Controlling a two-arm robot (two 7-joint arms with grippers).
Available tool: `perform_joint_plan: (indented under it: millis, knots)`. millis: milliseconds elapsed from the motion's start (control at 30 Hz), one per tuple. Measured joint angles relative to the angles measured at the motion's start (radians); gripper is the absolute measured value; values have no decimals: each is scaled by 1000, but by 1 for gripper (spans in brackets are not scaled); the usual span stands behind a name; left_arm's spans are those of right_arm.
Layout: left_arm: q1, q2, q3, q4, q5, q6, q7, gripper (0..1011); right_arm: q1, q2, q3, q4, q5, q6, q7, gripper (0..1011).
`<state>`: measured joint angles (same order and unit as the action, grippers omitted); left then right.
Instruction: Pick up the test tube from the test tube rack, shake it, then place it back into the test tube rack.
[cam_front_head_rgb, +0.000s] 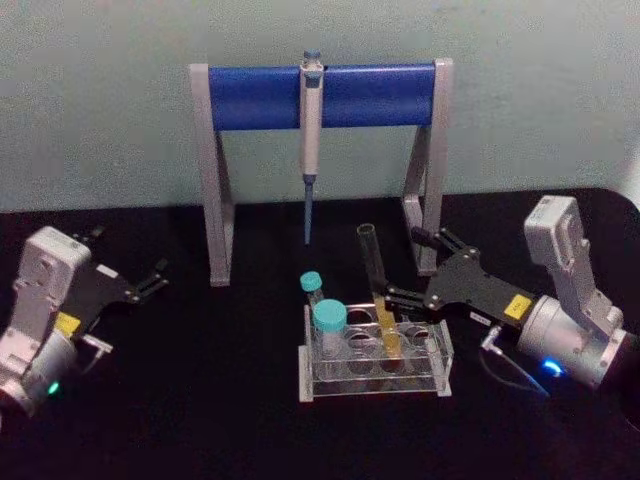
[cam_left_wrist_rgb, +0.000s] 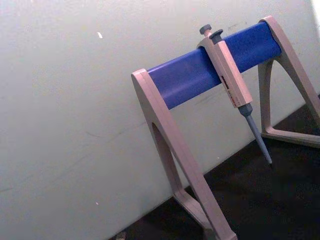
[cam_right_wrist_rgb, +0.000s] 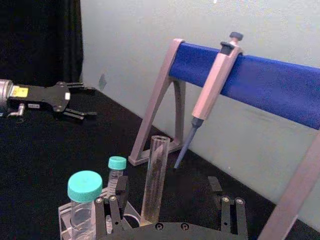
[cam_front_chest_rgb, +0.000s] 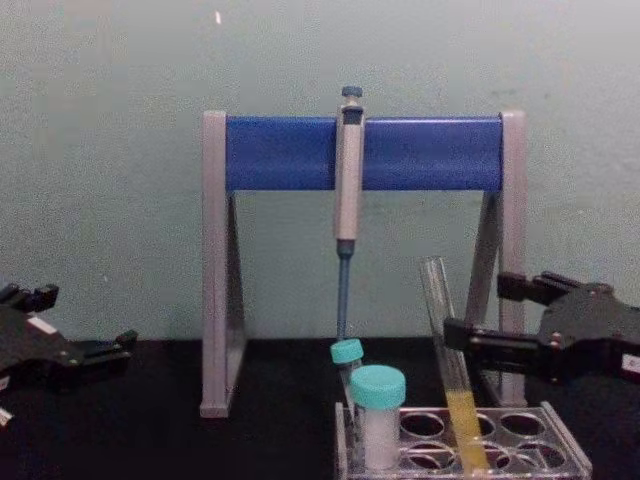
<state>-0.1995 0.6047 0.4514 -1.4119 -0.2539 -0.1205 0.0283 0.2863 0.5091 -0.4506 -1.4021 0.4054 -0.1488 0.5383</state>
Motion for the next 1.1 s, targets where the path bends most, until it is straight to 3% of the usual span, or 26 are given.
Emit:
perform_joint_plan:
  millis: [400,767,1100]
  knots:
    - [0,0,0,0,0,0,0,1001,45,-35,-13,31,-23,61,49,1000]
    - [0,0,0,0,0,0,0,1001,57,-44,-11,38,3,113,59,1000]
    - [0,0,0,0,0,0,0,1001,66,-47,-9,44,15,122,59,1000]
